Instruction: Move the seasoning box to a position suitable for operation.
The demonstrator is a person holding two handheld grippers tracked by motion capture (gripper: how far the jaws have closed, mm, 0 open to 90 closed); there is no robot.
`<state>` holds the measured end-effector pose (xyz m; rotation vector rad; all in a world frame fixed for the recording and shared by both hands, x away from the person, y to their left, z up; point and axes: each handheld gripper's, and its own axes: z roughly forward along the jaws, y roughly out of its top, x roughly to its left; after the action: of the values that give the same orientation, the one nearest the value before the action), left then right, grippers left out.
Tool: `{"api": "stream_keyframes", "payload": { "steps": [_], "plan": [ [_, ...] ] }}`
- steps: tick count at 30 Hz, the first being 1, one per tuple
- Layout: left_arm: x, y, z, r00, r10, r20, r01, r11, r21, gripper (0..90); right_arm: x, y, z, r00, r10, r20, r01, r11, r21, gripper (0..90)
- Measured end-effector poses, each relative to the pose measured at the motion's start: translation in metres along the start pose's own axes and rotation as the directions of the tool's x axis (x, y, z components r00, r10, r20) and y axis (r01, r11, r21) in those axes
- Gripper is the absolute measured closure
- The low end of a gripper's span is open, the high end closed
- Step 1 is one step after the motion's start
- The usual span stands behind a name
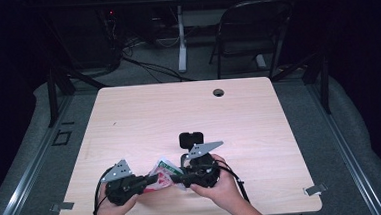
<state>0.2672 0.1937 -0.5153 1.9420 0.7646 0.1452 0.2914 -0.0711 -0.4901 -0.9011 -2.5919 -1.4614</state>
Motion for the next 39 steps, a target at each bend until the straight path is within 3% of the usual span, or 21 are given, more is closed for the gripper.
{"api": "stream_keyframes", "payload": {
  "steps": [3,7,9,12,16,21,26,29,34,39],
  "plan": [
    [-0.001,-0.001,0.000,1.0000,0.006,-0.002,-0.006,1.0000,0.006,90.0,-0.002,-0.003,0.006,1.0000,0.002,-0.001,-0.002,1.000,0.019,73.7],
    [-0.002,-0.004,0.000,0.9999,0.014,-0.002,-0.014,0.9998,0.014,89.7,-0.004,-0.005,0.010,0.9999,0.008,-0.009,-0.007,1.000,0.029,87.4],
    [-0.002,-0.005,-0.001,0.9999,0.016,-0.002,-0.016,0.9999,0.003,81.4,-0.006,-0.005,0.011,0.9997,0.003,-0.025,-0.002,0.999,0.042,89.2],
    [-0.001,-0.009,-0.004,0.9987,0.026,-0.045,-0.026,0.9996,-0.012,69.2,-0.008,-0.004,0.011,0.9984,0.013,-0.054,-0.011,0.999,0.047,89.8],
    [0.002,-0.017,-0.005,0.9984,0.039,-0.042,-0.040,0.9990,-0.022,56.9,-0.011,-0.002,0.012,0.9965,0.025,-0.080,-0.021,0.999,0.045,90.0],
    [0.002,-0.027,0.001,0.9906,0.098,-0.096,-0.095,0.9949,0.034,50.4,-0.014,-0.001,0.011,0.9957,0.025,-0.089,-0.021,0.998,0.051,89.9],
    [0.004,-0.033,0.008,0.9911,0.087,-0.101,-0.079,0.9939,0.077,47.0,-0.015,-0.001,0.011,0.9953,0.022,-0.094,-0.017,0.998,0.054,89.9],
    [0.004,-0.034,0.012,0.9879,0.106,-0.112,-0.094,0.9894,0.111,46.8,-0.014,-0.001,0.011,0.9954,0.018,-0.094,-0.013,0.998,0.054,89.9],
    [0.007,-0.038,0.019,0.9834,0.112,-0.143,-0.093,0.9865,0.135,34.7,-0.013,-0.001,0.010,0.9958,0.016,-0.090,-0.012,0.999,0.052,89.9],
    [0.010,-0.045,0.023,0.9797,0.133,-0.150,-0.114,0.9850,0.130,31.1,-0.012,-0.001,0.010,0.9955,0.014,-0.093,-0.010,0.999,0.047,90.0]
  ]
}}
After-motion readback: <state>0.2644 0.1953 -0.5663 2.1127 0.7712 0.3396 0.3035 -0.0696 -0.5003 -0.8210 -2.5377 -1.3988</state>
